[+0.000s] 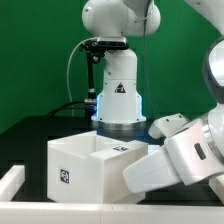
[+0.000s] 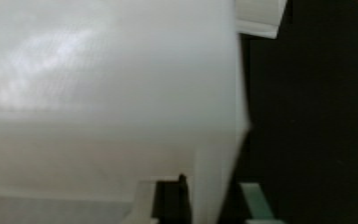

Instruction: Assemble drawer

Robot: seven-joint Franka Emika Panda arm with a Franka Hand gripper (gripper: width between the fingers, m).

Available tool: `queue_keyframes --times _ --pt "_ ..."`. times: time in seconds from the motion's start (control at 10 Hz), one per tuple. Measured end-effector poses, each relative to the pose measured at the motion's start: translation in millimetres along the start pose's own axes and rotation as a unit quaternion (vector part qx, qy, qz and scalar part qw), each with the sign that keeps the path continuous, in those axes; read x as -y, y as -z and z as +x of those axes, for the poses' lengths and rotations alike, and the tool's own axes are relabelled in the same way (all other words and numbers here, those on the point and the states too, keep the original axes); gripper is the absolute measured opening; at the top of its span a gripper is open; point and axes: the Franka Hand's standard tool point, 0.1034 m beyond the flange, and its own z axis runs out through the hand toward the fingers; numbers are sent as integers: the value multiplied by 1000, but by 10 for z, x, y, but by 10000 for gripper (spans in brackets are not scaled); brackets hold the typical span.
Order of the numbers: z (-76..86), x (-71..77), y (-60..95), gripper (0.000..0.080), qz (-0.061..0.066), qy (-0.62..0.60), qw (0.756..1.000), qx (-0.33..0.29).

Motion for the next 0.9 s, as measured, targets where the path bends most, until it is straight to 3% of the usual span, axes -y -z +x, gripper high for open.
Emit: queue_keyframes --times 0.3,0.5,0.7,0.9 --pt "-28 31 11 41 4 1 1000 8" --pt "-118 186 283 35 9 5 1000 23" --pt "-326 276 614 35 0 17 1000 5" --pt "-390 181 745 35 -12 8 997 -75"
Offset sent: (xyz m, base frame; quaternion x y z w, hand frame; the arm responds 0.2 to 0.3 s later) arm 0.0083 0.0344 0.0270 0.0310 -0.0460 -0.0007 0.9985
